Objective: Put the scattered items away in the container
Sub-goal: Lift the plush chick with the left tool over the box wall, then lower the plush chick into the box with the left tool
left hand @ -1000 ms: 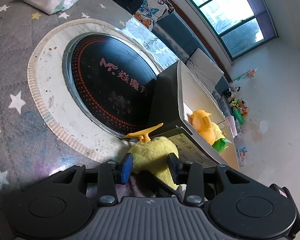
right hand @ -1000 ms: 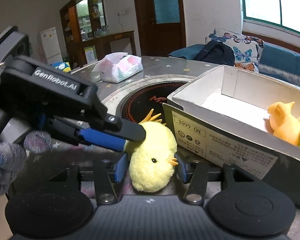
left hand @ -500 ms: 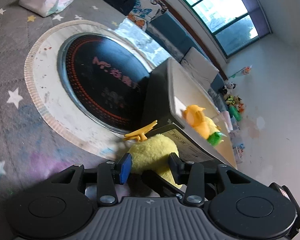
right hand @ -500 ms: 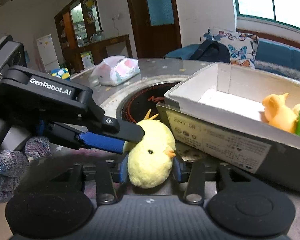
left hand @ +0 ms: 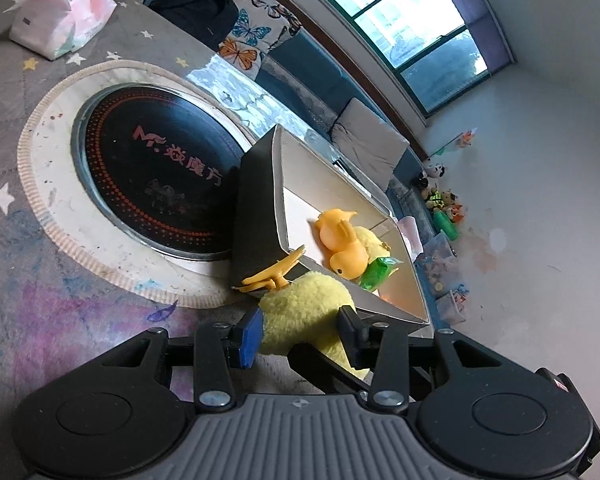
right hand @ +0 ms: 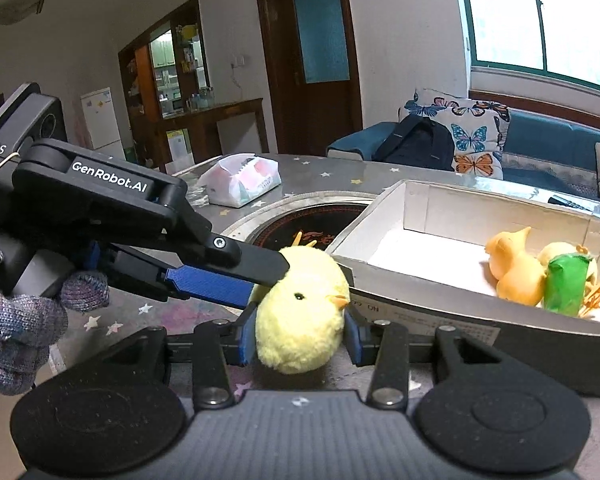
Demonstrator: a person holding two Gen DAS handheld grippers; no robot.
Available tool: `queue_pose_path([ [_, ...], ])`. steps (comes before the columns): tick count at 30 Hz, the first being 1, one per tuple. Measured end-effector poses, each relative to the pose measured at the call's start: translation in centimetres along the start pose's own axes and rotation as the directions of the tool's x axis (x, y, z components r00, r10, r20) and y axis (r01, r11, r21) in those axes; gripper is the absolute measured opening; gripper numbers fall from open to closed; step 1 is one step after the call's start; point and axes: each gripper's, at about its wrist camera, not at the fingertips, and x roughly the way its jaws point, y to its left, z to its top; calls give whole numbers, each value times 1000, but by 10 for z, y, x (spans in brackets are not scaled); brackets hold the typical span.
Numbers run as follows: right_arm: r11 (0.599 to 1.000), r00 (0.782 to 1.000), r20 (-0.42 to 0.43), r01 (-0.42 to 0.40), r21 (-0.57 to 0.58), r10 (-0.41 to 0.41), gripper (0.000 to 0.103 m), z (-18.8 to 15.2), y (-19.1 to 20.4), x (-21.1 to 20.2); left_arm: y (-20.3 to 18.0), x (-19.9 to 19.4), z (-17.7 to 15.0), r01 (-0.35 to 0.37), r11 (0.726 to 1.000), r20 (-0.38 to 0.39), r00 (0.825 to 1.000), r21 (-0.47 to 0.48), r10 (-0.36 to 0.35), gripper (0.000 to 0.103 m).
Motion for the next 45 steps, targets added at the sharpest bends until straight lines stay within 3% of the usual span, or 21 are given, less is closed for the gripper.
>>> queue_pose_path([
  [8, 1000, 996, 86, 25, -13, -23, 42, 14, -1, -23, -37, -8, 9, 36, 997, 44, 998, 67, -39, 44],
  [19, 987, 975, 151, 159, 25, -161, 42, 46, -53, -29, -83, 57, 54, 95, 987, 2, 995, 131, -97, 44],
  [24, 981, 974, 116, 188, 57, -193, 42, 51, -80, -11, -81, 92, 68, 88, 991, -39, 996, 100, -85, 44],
  [32, 980, 984, 23, 172, 95, -175, 42, 51, -119, 18, -71, 133, 79, 45, 996, -93, 995, 82, -37, 44],
  [45, 984, 988, -90, 138, 112, -128, 42, 44, -142, 48, -56, 159, 81, -11, 998, -137, 990, 62, 20, 44],
])
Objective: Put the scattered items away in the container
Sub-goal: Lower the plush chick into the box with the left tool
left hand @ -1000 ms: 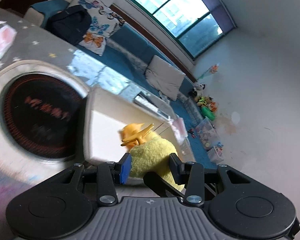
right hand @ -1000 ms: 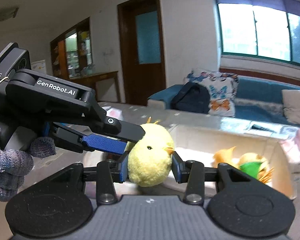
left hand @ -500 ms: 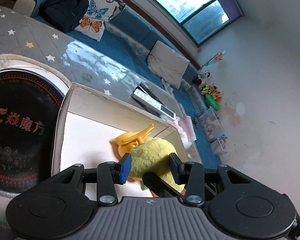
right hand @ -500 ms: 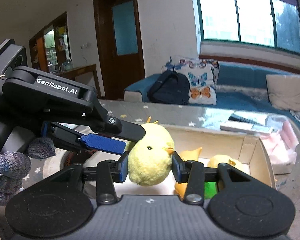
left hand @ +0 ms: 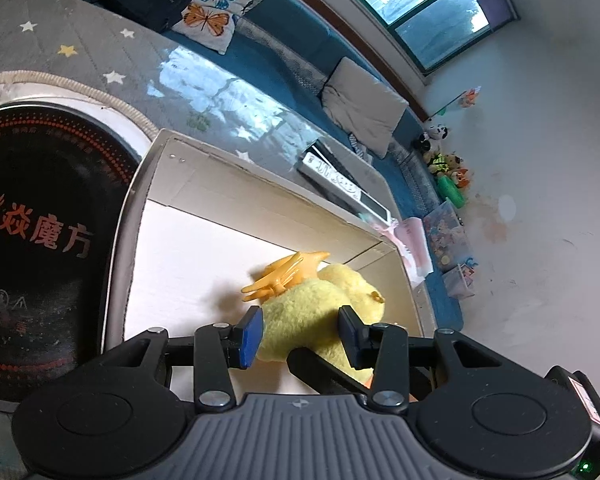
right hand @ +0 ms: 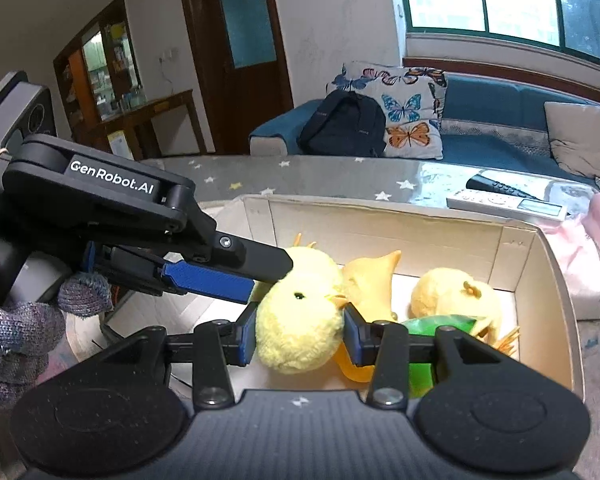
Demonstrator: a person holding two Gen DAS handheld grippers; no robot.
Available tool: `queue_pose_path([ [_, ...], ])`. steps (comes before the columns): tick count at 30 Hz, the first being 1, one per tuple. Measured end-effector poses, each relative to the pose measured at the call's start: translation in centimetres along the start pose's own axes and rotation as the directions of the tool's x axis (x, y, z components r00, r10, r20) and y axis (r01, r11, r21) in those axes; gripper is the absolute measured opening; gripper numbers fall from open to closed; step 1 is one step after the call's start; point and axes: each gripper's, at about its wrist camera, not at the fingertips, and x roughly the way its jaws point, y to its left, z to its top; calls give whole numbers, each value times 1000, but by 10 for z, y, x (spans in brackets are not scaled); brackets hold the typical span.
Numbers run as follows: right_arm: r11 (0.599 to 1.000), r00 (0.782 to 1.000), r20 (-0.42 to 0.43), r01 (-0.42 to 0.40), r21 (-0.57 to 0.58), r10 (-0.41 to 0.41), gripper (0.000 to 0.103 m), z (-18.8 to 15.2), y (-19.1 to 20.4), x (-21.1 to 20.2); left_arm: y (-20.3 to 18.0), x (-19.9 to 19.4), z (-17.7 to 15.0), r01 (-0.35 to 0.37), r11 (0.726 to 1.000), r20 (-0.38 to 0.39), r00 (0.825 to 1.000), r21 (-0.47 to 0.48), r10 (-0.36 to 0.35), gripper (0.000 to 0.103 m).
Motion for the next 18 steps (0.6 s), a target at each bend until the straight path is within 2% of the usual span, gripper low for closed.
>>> queue_pose_path([
  [6, 1000, 1000, -28, 0, -20, -1, 44, 1, 2, 8, -1, 1, -1, -31, 999, -2, 1000, 27, 31, 44],
  [18, 999, 1000, -17, 19, -28, -19, 46, -1, 3, 3, -14, 3, -7, -100, 988, 1, 995, 122, 100, 43],
])
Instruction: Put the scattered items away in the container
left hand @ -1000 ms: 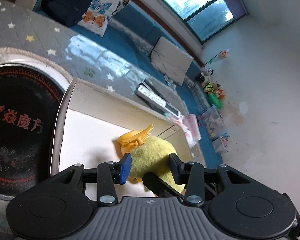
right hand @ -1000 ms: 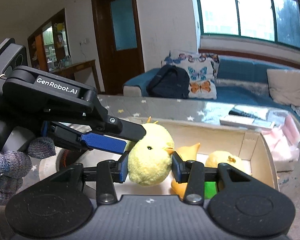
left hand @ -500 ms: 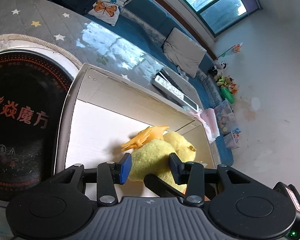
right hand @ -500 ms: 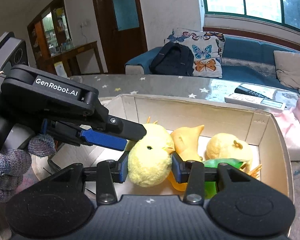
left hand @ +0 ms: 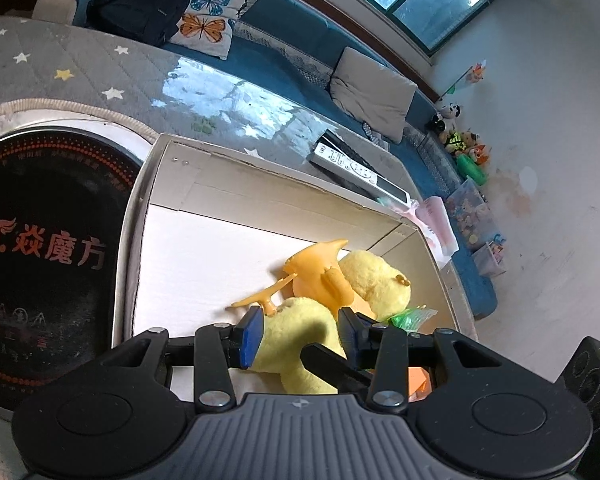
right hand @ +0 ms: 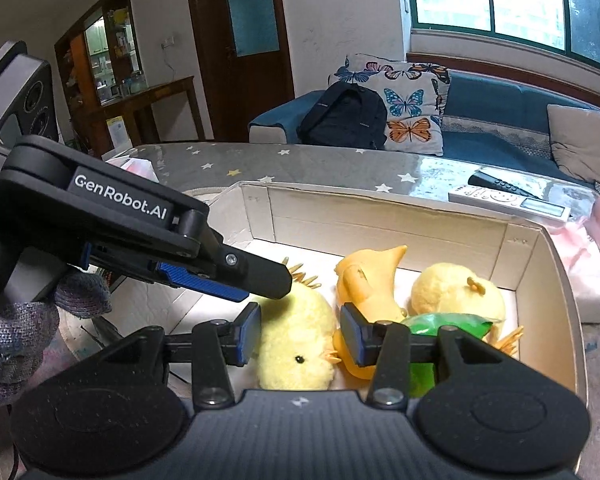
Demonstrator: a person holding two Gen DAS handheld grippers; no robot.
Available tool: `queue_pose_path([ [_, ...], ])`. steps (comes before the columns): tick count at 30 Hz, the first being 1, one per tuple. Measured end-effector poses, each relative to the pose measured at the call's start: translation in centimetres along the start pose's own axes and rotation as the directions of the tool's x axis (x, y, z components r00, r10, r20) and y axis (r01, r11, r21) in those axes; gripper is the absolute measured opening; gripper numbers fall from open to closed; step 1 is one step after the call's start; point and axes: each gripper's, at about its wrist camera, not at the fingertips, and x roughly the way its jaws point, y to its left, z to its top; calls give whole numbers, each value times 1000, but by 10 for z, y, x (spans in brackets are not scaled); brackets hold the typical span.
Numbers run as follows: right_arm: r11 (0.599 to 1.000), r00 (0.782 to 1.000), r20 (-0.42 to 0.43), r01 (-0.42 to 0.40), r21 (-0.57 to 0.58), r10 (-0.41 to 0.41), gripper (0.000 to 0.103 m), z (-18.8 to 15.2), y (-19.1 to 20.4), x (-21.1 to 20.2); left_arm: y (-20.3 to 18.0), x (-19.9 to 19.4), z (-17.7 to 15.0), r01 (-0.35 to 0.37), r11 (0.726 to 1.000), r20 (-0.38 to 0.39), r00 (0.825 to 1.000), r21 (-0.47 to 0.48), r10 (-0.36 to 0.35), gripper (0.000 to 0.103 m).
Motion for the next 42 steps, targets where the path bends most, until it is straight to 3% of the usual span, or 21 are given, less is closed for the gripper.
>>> queue_pose_path([
  [5, 1000, 1000, 13, 1, 6, -1, 49, -2, 0, -5, -9, -5, -4, -46, 997, 24, 999, 65, 45, 43],
  [12, 1000, 999, 37, 10, 14, -10, 62, -6, 4, -16, -25, -13, -12, -127, 978, 67, 991, 167, 117, 43],
  [19, 999, 998, 58, 28, 20, -29, 67, -10, 7, -28, -44, -20, -27, -217, 937, 119, 974, 272, 191, 44],
  [23, 999, 996, 72, 47, 21, -49, 75, -13, 8, -36, -52, -27, -36, -246, 917, 155, 966, 314, 206, 43],
  [35, 997, 991, 110, 80, 21, -82, 90, -23, 15, -59, -66, -39, -59, -295, 885, 195, 952, 360, 238, 44],
  [42, 995, 988, 119, 94, 23, -97, 94, -31, 19, -69, -67, -41, -68, -305, 883, 196, 949, 357, 249, 44],
])
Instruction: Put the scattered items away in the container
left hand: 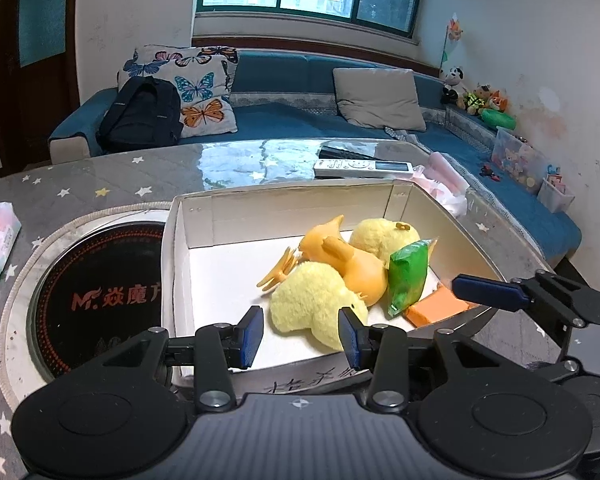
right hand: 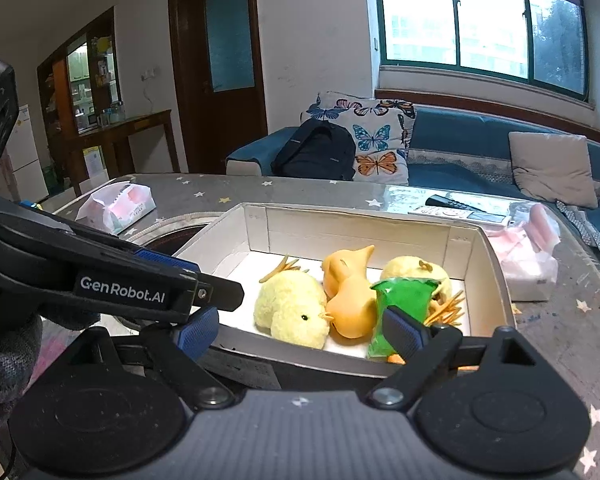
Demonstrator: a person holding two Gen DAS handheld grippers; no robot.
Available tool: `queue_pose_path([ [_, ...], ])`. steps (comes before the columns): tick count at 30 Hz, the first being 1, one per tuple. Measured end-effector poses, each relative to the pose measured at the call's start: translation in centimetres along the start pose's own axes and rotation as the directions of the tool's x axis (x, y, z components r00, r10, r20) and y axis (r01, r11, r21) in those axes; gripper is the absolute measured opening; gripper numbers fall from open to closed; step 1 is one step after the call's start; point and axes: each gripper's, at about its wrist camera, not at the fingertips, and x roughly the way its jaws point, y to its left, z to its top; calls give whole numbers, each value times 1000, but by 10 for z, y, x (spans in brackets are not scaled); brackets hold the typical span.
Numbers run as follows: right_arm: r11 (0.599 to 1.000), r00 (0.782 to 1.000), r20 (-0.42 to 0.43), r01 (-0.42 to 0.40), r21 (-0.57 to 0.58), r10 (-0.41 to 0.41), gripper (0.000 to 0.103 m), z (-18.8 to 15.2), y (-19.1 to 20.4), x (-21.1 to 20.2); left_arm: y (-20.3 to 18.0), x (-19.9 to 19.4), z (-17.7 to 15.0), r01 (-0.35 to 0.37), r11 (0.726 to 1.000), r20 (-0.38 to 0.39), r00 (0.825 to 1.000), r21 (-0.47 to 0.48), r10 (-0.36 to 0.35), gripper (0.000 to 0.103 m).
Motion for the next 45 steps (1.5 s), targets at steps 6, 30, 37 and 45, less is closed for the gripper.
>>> queue_pose_path([
  [6, 1000, 1000, 8, 6, 14, -6, 95, -7, 2, -7, -2, -7, -7, -17, 1000, 4, 1000, 12, 17, 44],
  [30, 998, 999, -1, 45, 35, -45, 103, -31, 9, -28, -10, -31, -36, -46, 999, 27, 999, 25, 46, 43],
  [37, 997, 998, -22, 68, 40, -67, 103, -37, 13, -27, -6, -31, -49, -52, 999, 6, 999, 15, 52, 43],
  [45, 994, 994, -41, 100, 34, -98, 103, -47, 17, -25, -4, -31, -61, -61, 998, -6, 998, 7, 61, 43],
])
